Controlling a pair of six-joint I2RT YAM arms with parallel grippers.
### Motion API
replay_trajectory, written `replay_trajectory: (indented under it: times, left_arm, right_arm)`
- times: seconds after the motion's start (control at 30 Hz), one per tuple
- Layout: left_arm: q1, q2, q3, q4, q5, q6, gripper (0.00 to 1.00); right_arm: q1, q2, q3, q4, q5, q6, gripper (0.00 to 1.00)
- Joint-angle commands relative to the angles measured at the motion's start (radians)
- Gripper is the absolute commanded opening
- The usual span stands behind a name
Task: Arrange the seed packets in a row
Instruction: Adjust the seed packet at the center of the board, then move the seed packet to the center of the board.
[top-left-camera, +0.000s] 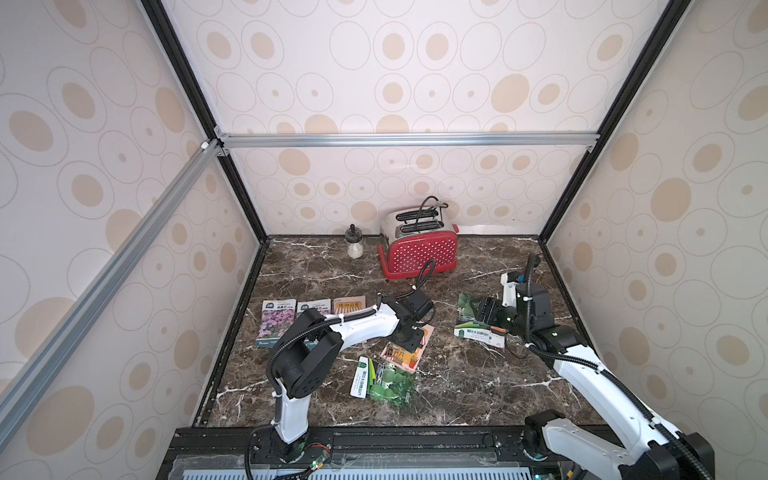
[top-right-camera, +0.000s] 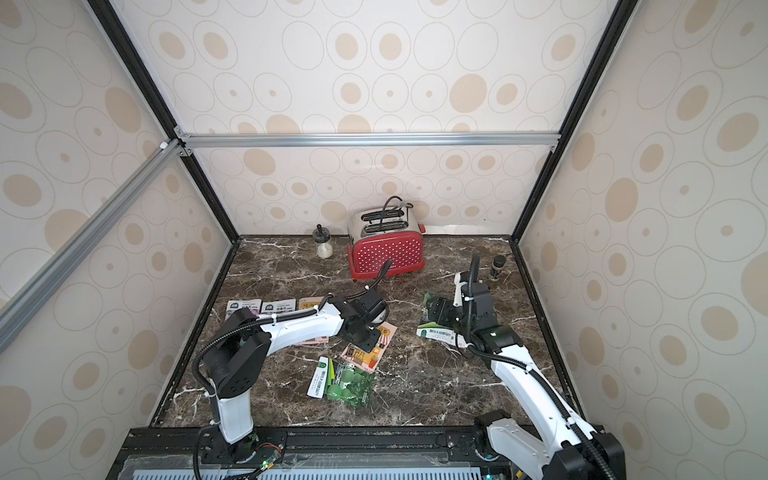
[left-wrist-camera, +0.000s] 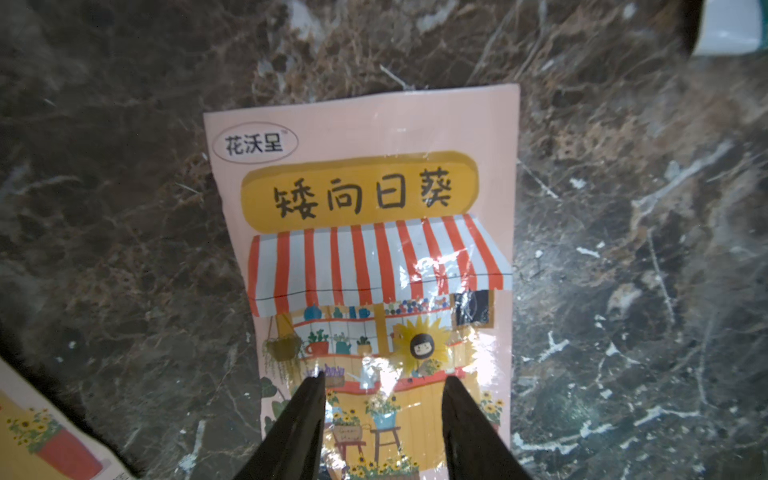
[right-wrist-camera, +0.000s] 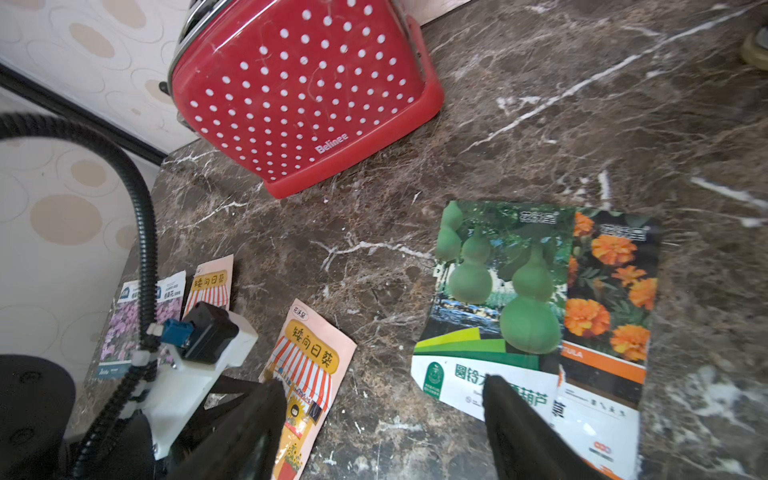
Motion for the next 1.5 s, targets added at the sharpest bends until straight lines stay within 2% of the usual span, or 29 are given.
replay_trajectory:
  times: [0.0, 0.47, 0.8, 1.47]
  left_arm:
    - [-0.009, 0.039, 0.038, -0.042, -0.043, 0.026, 0.47]
    - [0.014, 0.178, 0.122, -0.069, -0.066, -0.066, 0.46]
    - [0.107, 0.137, 0.048, 0.057, -0.052, -0.208, 0.45]
    - [0.167, 0.092, -0.054, 0.098, -0.081, -0.338, 0.45]
  right_arm:
    - [-0.041, -0.028, 0.046, -0.053, -0.035, -0.027, 0.79]
    - [-0.081, -0.032, 0.060, -0.042, -0.062, -0.029, 0.79]
    - [-0.082, -0.024, 0.055, -0.032, -0.075, -0.017, 0.79]
    - [-0.082, -0.008, 0.042, -0.010, -0.101, 0.007, 0.79]
